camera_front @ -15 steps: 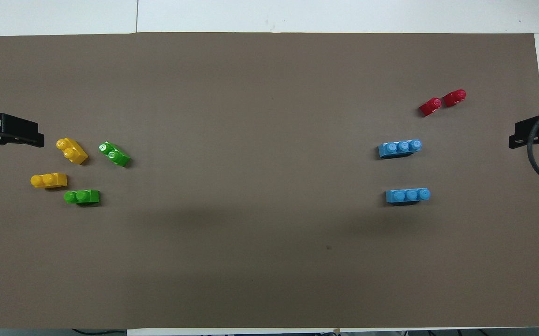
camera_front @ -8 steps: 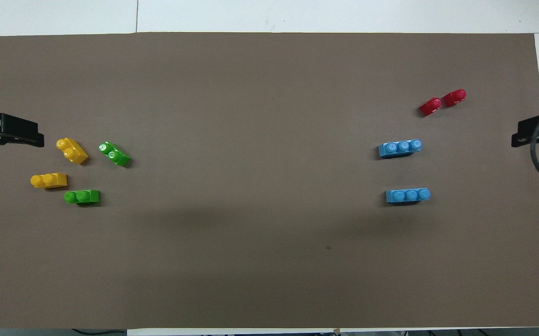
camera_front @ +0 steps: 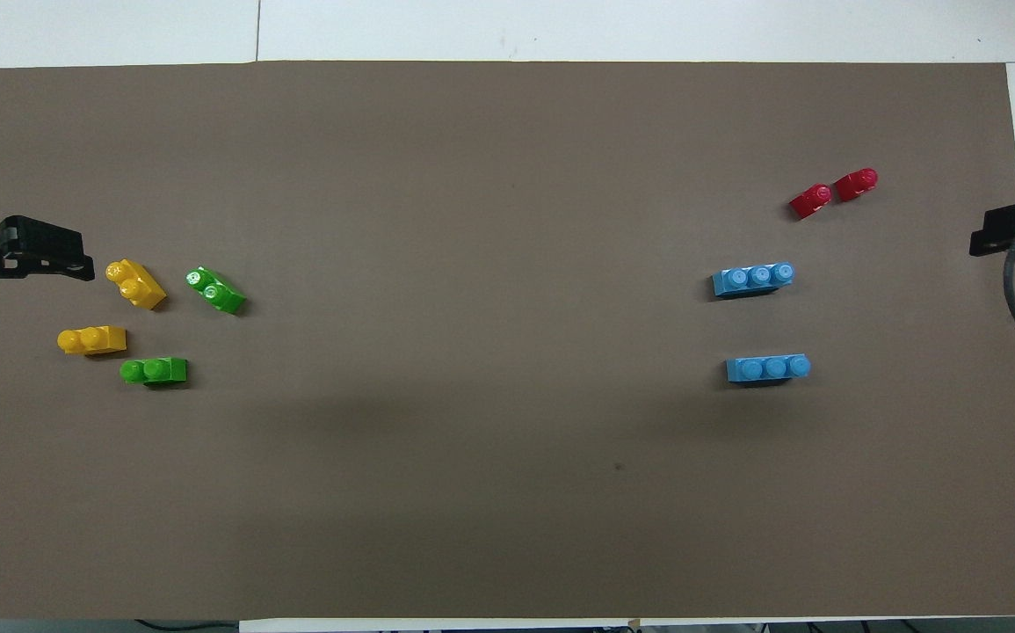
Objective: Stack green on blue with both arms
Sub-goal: 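Reach the left gripper to the green brick while the right gripper reaches the blue brick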
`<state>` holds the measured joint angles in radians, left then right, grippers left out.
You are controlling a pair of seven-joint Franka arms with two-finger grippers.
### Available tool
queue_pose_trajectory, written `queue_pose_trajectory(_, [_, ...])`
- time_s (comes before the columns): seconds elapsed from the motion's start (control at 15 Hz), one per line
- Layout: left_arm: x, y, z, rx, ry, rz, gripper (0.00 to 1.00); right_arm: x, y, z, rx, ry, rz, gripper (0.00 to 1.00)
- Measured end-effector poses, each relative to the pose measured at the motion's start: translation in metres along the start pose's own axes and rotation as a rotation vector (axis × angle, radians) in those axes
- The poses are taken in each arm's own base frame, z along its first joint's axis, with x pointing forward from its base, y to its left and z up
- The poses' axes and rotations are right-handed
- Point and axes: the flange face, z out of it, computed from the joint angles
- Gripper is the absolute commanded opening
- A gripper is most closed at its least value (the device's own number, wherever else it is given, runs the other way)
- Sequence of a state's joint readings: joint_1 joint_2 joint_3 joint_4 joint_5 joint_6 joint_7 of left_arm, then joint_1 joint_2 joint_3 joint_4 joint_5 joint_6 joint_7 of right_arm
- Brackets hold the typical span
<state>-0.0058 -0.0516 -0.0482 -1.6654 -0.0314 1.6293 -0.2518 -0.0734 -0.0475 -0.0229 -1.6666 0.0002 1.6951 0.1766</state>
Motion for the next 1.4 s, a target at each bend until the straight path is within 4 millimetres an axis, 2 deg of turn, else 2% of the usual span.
queue_pose_trajectory(0.2, [-0.011,0.001,0.036,-0.008,0.035,-0.155,1.0,0.003,-0.003,0.022,0.0,-0.013,0.265,1.0])
queue_pose_trajectory(0.33, [-0.019,-0.003,0.062,-0.01,0.04,-0.231,1.0,0.01,-0.008,0.043,0.025,-0.047,0.452,1.0])
queue_pose_trajectory(0.6, [-0.021,-0.006,0.109,-0.024,0.065,-0.386,1.0,0.029,-0.014,0.104,0.108,-0.199,0.822,1.0])
queue_pose_trajectory(0.8, [-0.009,-0.005,0.147,-0.035,0.074,-0.51,1.0,0.044,-0.015,0.148,0.182,-0.311,1.034,1.0])
queue_pose_trajectory(1.13, [0.013,-0.005,0.216,-0.015,0.024,-0.608,1.0,0.06,-0.02,0.217,0.212,-0.423,1.23,1.0])
queue_pose_trajectory(1.4, [0.021,-0.005,0.25,0.001,0.003,-0.69,1.0,0.062,-0.018,0.257,0.197,-0.487,1.272,1.0])
